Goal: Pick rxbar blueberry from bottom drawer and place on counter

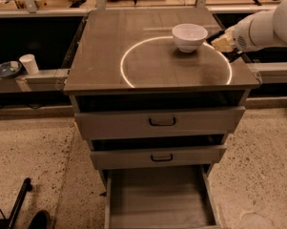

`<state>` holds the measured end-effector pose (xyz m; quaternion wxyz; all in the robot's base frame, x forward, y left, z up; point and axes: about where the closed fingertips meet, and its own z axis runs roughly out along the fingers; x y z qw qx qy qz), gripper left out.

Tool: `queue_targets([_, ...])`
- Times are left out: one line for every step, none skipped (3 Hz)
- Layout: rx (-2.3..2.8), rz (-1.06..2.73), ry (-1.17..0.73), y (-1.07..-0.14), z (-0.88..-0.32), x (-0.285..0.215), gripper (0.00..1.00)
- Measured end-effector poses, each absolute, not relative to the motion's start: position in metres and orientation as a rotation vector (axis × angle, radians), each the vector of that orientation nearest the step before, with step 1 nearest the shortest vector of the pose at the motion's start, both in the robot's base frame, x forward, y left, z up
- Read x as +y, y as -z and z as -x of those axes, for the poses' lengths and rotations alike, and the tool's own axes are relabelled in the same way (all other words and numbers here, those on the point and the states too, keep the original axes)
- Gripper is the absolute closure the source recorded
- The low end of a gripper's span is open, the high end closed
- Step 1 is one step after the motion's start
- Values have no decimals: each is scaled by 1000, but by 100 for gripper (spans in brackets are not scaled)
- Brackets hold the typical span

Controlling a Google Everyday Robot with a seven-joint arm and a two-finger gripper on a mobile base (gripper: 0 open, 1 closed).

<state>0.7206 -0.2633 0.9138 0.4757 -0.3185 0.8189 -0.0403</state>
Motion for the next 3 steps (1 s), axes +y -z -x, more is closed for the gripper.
queue_targets([2002,779,98,-914,-721,-263,11])
queue_targets([2002,779,98,-914,-721,-263,0])
queue_targets([2002,779,98,-914,-721,-263,0])
